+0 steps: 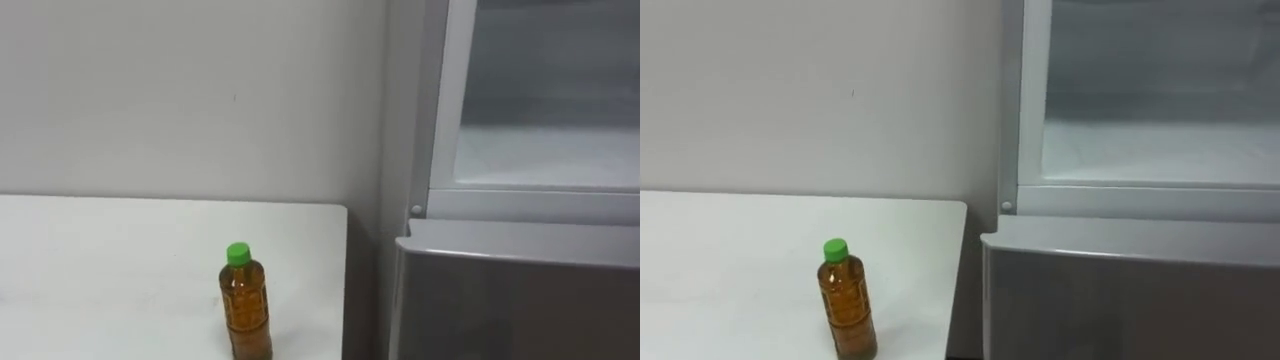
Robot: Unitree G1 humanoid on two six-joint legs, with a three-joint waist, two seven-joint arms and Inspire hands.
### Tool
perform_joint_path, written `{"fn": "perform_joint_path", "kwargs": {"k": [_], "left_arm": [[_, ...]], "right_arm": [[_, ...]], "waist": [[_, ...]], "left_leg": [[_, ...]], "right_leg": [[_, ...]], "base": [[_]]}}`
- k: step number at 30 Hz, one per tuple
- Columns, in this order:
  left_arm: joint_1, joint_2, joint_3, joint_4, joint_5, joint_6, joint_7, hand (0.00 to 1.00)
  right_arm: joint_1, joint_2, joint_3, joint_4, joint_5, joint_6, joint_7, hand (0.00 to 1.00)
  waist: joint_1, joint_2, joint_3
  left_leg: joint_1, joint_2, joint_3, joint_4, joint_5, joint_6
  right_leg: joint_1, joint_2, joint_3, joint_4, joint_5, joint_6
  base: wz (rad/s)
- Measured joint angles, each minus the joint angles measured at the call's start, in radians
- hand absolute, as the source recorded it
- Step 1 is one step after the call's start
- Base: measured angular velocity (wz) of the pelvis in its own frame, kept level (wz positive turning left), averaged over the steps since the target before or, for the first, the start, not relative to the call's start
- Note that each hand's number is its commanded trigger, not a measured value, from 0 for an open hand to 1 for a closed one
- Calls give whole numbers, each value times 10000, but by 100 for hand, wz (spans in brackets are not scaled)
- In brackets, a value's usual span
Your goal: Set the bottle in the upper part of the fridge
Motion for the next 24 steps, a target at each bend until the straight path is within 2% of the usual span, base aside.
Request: {"fn": "perform_joint_path", "kwargs": {"k": [4,9,12,16,18,22,24], "left_arm": [[-36,53,90,1895,373,151,-227,0],[-146,18,143,3270,1284,925,-482,0],[-356,4,-308,3371,2041,1266,-551,0],[-755,-23,-664,3377,3281,1540,-772,0],[-1234,-26,-838,3376,3814,1646,-903,0],[-1741,-22,-1194,3388,3870,1699,-942,0],[-1909,-37,-1419,3401,3718,1686,-1005,0]], "right_arm": [[47,-27,-59,-9,-26,4,-1,0],[18,-23,-174,25,110,20,9,0],[-20,-25,32,39,252,10,-4,0],[-244,-27,112,118,109,14,-6,0],[-304,-6,242,114,125,13,-2,0],[-493,50,376,106,285,4,-2,0],[-582,67,383,129,243,14,0,0]], "waist": [[-56,100,-2],[-273,206,-20],[-387,200,-20],[-567,202,-15],[-734,175,-1],[-1054,153,3],[-1118,135,3]], "left_leg": [[-12,33,62,-2,-93,25],[6,23,159,-17,-106,51],[7,33,186,9,-106,51],[49,65,345,11,-106,50],[77,78,479,16,-106,50],[-10,57,494,6,-105,52],[-32,73,617,-20,-104,54]], "right_leg": [[-98,-7,86,22,-10,8],[-98,-22,92,44,4,29],[-116,-19,132,50,3,29],[-119,-15,340,75,0,26],[-126,-12,369,172,-14,28],[-206,-21,378,173,-23,45],[-322,-3,548,200,-23,45]], "base": [[-6],[-2],[-2],[-11],[-9],[-1],[-17]]}}
